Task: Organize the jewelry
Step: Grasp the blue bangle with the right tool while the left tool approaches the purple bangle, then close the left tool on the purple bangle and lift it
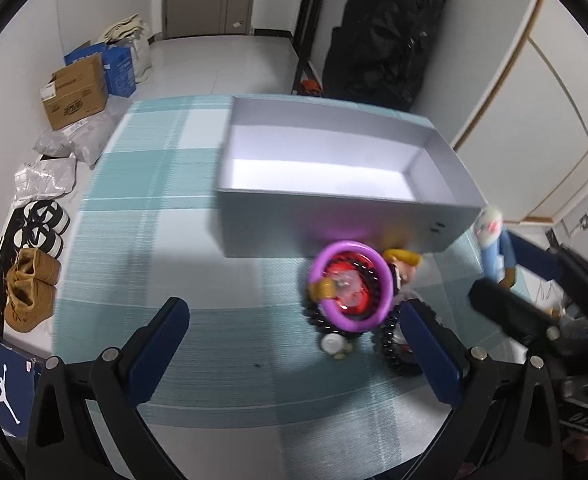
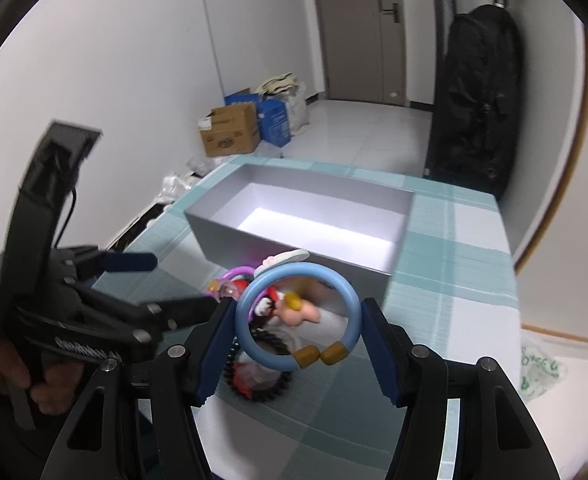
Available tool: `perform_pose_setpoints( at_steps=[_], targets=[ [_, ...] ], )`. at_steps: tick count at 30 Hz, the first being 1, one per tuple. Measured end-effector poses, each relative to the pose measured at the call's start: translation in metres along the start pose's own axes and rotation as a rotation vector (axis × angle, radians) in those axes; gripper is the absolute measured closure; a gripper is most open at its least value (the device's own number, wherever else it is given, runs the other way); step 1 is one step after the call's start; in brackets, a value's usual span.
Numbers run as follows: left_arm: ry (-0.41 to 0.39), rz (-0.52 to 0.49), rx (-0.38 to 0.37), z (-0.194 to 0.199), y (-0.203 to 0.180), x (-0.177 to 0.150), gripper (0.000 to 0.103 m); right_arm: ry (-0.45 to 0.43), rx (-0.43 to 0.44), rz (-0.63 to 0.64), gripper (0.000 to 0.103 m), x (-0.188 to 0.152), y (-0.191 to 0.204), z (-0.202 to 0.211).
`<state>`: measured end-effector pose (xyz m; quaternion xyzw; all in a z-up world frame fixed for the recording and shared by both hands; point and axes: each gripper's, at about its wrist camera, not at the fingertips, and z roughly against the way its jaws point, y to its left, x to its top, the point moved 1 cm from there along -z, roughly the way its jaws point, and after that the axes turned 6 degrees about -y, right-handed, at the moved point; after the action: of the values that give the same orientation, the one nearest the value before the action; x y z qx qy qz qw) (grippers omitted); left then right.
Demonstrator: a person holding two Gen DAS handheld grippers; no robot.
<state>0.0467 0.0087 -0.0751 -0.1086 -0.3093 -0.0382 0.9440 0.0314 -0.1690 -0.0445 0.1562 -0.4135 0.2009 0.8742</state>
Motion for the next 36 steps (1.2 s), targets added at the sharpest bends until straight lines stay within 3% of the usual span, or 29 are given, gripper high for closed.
perform_pose_setpoints(
  at_steps=[6, 12, 18, 20, 22, 30, 36],
  targets=[
    [0.024, -0.067, 0.039, -0.009, -0.014, -0.001, 0.001, -0.028, -0.009, -0.063, 0.042, 0.002, -0.016, 0.014],
    [0.043, -0.066, 0.058, -0.016, -0.016, 0.001, 0.001, -0.045, -0.011, -0.113, 0.042, 0.003, -0.029, 0.022],
    [0.027, -0.048, 0.036, -0.015, -0.018, 0.004, 0.024, -0.059, -0.003, -0.134, 0.042, 0.001, -0.035, 0.025],
    [0.02, -0.056, 0.015, -0.014, -0.022, 0.004, 0.043, -0.061, -0.003, -0.137, 0.042, 0.001, -0.036, 0.026],
    [0.018, -0.067, -0.007, -0.013, -0.025, 0.004, 0.051, -0.062, 0.001, -0.142, 0.042, 0.002, -0.037, 0.026],
    [0.007, -0.051, -0.025, -0.006, -0.023, 0.005, 0.055, -0.066, 0.005, -0.138, 0.042, 0.001, -0.034, 0.027],
    [-0.016, -0.011, -0.084, 0.007, -0.019, 0.007, 0.056, -0.059, 0.013, -0.138, 0.042, 0.002, -0.032, 0.023]
  ],
)
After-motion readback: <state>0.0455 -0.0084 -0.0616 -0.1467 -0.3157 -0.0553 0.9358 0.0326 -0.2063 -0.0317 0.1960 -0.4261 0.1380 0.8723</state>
